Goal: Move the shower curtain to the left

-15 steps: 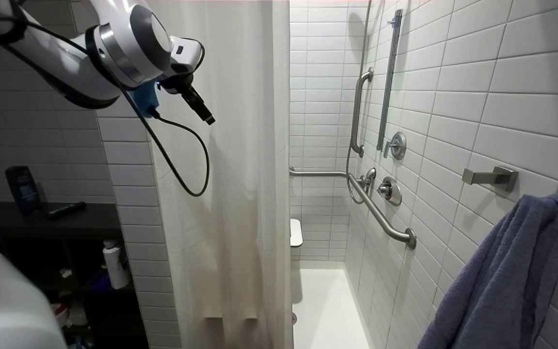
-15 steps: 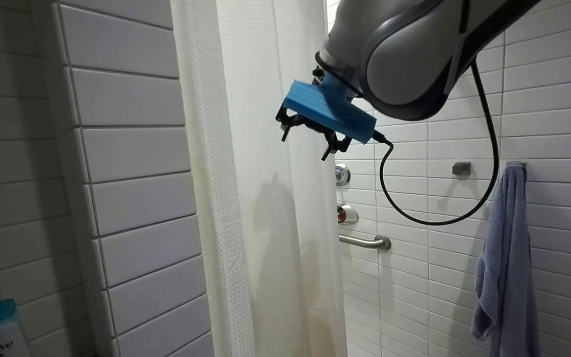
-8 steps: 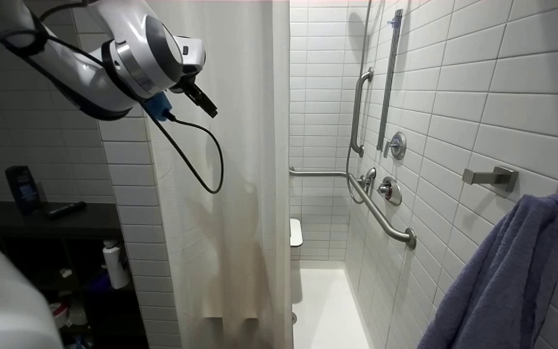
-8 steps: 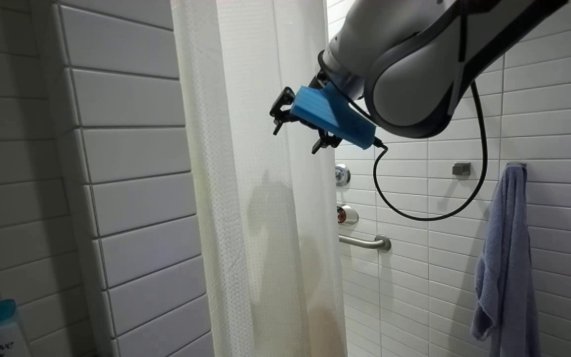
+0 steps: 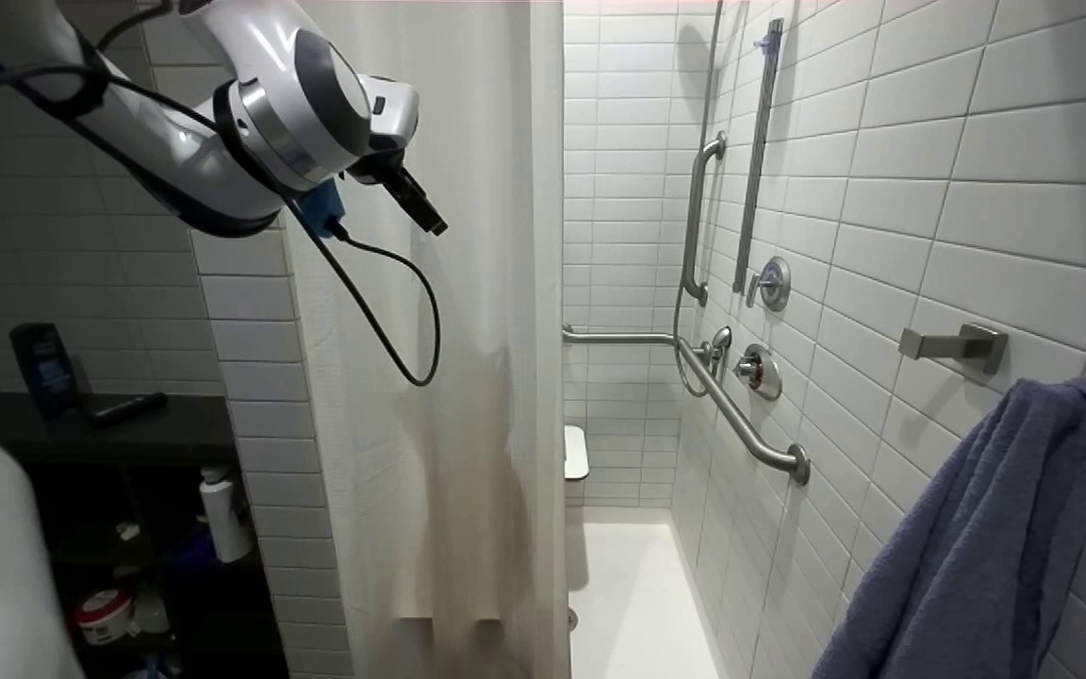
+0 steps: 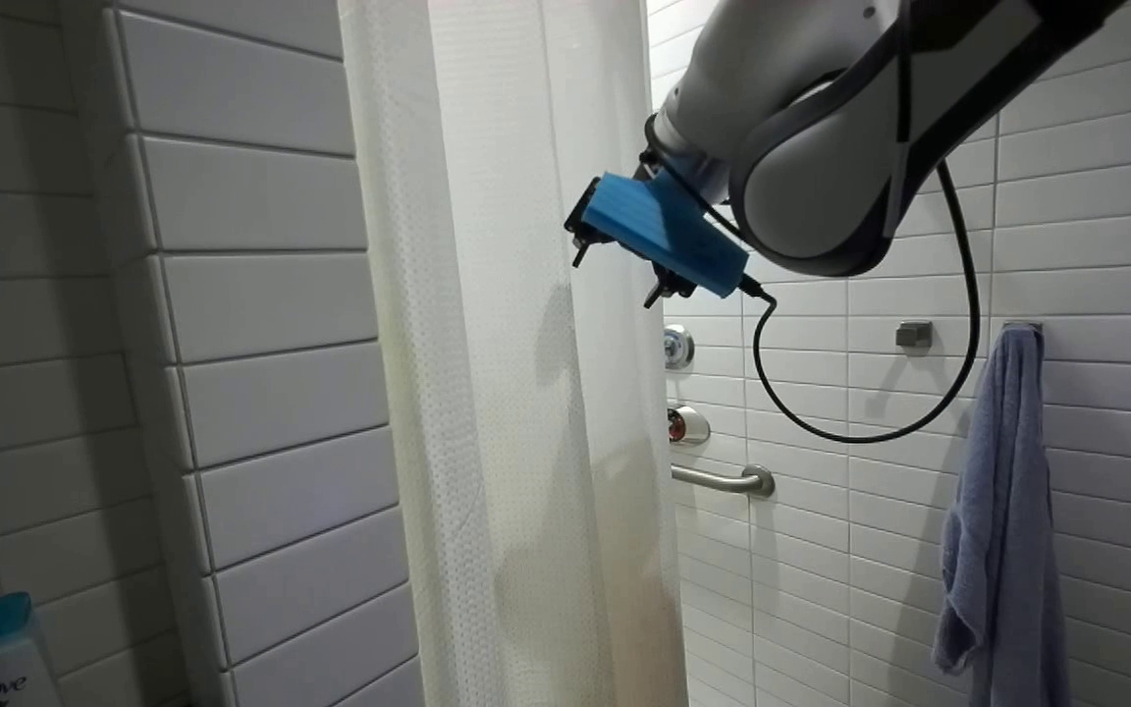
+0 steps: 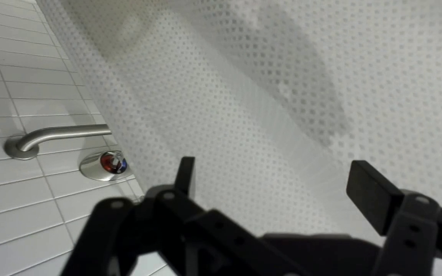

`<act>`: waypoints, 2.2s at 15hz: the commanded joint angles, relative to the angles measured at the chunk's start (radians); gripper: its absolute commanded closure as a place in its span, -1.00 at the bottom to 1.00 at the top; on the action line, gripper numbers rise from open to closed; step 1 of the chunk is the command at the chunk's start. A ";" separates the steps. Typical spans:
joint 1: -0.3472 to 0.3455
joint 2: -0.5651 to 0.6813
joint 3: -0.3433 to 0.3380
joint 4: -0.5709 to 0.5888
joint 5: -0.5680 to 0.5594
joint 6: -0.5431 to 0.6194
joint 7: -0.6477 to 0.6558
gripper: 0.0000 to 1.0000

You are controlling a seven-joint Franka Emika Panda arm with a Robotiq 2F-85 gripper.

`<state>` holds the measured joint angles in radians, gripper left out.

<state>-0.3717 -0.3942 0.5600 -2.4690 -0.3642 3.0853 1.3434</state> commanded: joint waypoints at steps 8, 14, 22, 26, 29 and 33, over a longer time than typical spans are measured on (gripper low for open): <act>-0.118 -0.045 0.128 0.006 0.007 -0.065 0.179 -1.00; -0.119 -0.045 0.130 0.007 0.008 -0.068 0.182 -1.00; -0.119 -0.045 0.130 0.007 0.008 -0.068 0.183 -1.00; -0.119 -0.045 0.130 0.007 0.008 -0.068 0.183 -1.00; -0.119 -0.045 0.130 0.007 0.008 -0.068 0.183 -1.00; -0.119 -0.045 0.130 0.007 0.008 -0.068 0.183 -1.00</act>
<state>-0.4903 -0.4395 0.6897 -2.4622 -0.3563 3.0172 1.5268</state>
